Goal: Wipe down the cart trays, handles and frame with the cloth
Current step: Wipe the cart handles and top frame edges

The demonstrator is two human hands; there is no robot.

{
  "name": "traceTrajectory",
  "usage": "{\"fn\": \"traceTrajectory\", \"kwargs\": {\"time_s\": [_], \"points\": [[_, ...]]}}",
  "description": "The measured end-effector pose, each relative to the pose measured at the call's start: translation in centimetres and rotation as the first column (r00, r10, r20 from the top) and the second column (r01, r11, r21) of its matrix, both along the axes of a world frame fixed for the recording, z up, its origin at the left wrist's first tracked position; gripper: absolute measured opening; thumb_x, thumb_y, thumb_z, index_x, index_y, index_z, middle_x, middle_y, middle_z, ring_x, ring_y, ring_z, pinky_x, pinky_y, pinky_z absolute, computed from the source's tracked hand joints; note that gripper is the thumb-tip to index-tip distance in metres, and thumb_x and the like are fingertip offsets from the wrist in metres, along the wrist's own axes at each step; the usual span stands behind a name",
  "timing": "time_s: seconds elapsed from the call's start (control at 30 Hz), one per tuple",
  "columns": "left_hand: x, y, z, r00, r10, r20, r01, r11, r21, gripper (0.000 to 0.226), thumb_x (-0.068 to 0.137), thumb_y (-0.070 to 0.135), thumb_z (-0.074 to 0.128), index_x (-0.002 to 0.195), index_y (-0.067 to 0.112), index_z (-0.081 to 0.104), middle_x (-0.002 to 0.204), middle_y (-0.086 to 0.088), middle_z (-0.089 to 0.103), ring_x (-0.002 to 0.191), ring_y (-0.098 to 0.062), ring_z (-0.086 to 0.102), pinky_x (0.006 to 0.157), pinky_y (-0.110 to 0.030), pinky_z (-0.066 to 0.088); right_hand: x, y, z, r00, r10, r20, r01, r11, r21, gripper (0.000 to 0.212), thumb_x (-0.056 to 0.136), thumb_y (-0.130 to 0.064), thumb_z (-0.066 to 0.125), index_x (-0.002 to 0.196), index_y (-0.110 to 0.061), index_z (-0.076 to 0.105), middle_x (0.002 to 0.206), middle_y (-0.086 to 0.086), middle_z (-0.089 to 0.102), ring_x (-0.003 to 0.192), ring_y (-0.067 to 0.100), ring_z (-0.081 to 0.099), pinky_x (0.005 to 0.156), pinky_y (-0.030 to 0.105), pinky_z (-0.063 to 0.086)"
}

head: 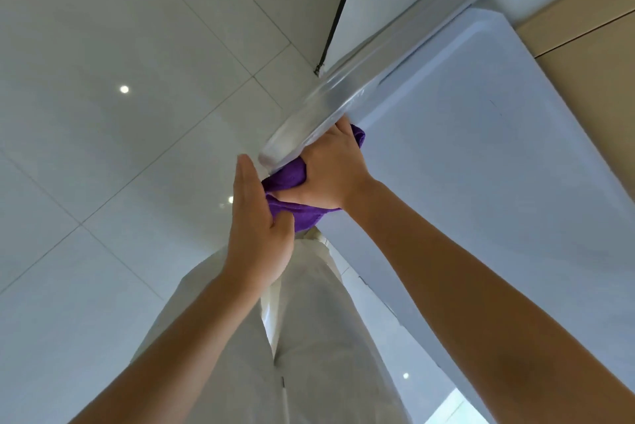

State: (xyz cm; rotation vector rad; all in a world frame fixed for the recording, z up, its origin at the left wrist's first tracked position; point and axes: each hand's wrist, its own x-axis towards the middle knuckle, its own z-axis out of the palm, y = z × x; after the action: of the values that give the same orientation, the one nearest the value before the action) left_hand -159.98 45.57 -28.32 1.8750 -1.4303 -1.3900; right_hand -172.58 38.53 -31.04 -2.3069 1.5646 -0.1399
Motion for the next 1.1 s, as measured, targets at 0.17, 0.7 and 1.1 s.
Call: {"fn": "traceTrajectory", "kwargs": {"time_s": [0.17,0.7,1.1], "points": [[-2.4,3.8,-1.0,0.990,-0.092,0.105,0.116,0.963,-0.244,0.083,0.079,0.018,0.039,0.147,0.011,-0.008,0.154,-0.010,-0.008,0.143,-0.009,-0.009,0.114,-0.017,0.003,-2.1,-1.3,-0.4,0.990,0.114,0.077,-0.102,0.984,-0.149,0.054,0.054,-0.064,0.076,0.087,-0.022,0.073,0.086,-0.005,0.070,0.094,0.025,0.062,0.098,0.046,0.039],[-10.5,2.5,-1.3,0.956,-0.074,0.283,0.150,0.954,-0.259,0.079,0.081,0.032,0.035,0.147,0.007,0.000,0.153,-0.012,-0.010,0.142,-0.015,-0.016,0.114,-0.026,-0.004,-12.9,-8.9,-2.3,0.981,0.142,0.134,-0.107,0.965,-0.240,0.054,0.065,-0.062,0.061,0.078,-0.011,0.068,0.080,0.005,0.062,0.087,0.031,0.056,0.102,0.053,0.035],[-11.9,-3.2,-5.1,0.702,-0.114,0.703,0.393,0.886,-0.248,0.069,0.087,0.035,0.035,0.139,-0.009,0.028,0.143,-0.027,0.035,0.132,-0.039,0.031,0.110,-0.041,0.015,-18.5,-13.1,-1.9,0.996,0.083,-0.024,-0.085,0.991,-0.107,0.065,0.067,-0.073,0.040,0.090,-0.020,0.068,0.086,0.001,0.062,0.095,0.024,0.050,0.090,0.023,0.025]]}}
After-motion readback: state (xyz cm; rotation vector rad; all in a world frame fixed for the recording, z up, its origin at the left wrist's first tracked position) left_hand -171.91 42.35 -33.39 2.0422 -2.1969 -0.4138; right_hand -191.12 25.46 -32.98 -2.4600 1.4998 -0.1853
